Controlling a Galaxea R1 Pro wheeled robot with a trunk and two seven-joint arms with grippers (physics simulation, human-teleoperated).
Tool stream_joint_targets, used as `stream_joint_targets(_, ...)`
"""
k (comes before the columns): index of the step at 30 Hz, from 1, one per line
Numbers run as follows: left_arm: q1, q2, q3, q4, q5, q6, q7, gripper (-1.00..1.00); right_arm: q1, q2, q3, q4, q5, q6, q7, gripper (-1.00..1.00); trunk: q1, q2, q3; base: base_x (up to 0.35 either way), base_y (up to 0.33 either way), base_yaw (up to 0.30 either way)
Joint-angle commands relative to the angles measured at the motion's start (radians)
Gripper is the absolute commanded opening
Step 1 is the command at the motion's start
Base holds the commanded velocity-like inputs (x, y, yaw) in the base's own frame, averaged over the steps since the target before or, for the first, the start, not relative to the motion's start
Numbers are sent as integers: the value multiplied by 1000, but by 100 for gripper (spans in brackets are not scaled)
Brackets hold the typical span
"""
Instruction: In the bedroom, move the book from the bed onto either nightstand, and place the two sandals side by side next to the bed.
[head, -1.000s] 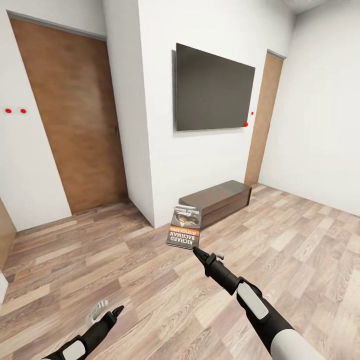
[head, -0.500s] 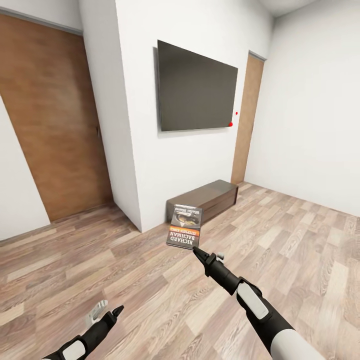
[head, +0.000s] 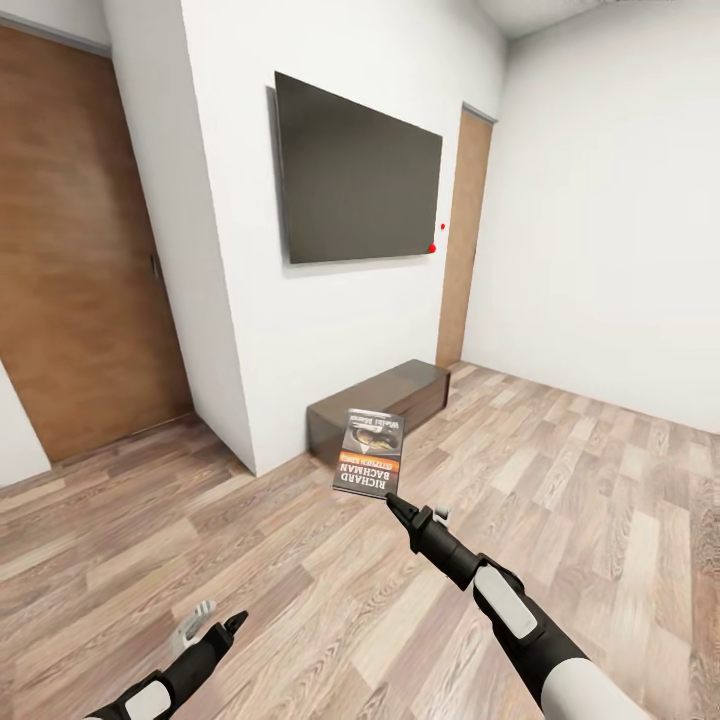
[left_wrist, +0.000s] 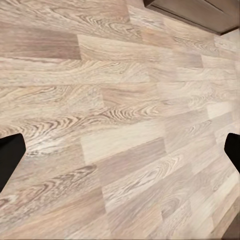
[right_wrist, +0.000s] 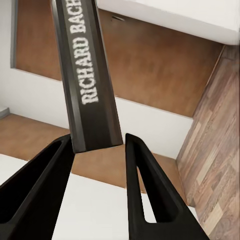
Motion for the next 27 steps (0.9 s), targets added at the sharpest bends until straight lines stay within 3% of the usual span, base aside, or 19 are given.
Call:
stream_joint_targets(1, -1, 0, 8, 1, -3, 1, -4, 100, -1, -1, 3, 0, -14, 7, 0, -100, 0, -1, -1, 143, 0, -174)
stream_joint_targets(27, -1, 0, 8, 1, -3, 1, -4, 100, -1, -2, 2, 1, -14, 7, 0, -100, 0, -1, -1, 143, 0, -174)
